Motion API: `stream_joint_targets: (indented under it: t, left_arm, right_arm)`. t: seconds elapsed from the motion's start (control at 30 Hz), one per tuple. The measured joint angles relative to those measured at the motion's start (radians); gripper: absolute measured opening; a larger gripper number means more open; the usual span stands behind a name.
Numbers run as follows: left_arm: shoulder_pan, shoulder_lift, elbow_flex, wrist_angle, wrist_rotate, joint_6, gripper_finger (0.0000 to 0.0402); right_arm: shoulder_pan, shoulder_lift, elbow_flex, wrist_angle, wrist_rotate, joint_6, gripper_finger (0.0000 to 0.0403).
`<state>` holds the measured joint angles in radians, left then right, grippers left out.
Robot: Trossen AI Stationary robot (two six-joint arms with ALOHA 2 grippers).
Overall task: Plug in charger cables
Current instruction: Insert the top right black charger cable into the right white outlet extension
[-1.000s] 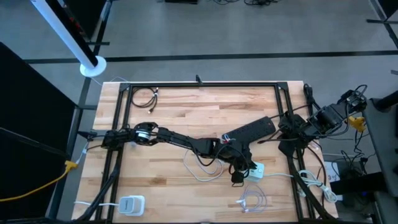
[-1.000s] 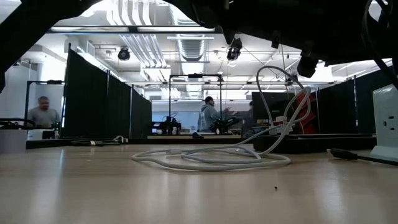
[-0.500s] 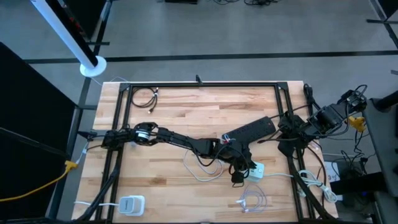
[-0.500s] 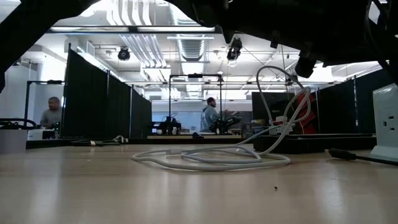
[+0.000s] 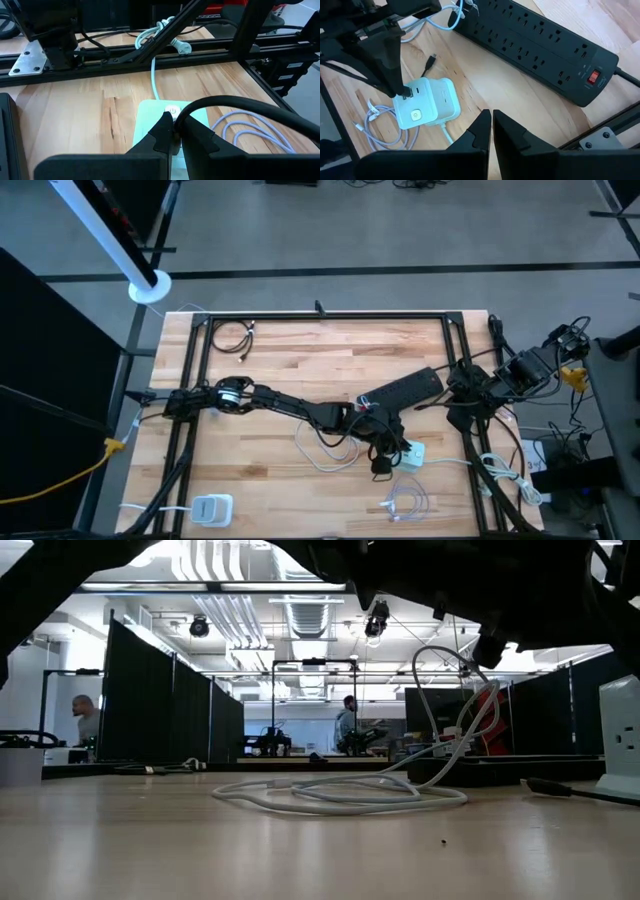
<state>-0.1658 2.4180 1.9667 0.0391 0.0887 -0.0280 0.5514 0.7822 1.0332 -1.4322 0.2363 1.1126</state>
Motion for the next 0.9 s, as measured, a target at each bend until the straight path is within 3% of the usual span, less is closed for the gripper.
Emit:
stream_joint_targets:
  t: [0.83,0.9]
  left_arm:
    - [-0.005,0.051,0.004,0.074,0.002,-0.034,0.0015]
    - [-0.005,0.05,0.018,0.048,0.001,-0.034,0.0028]
  right_arm:
    - [0.0,0.002,-0.002,0.002,0.0,-0.007,0.0002]
    - [0.0,0.005,-0.002,0.002,0.0,-0.014,0.0002]
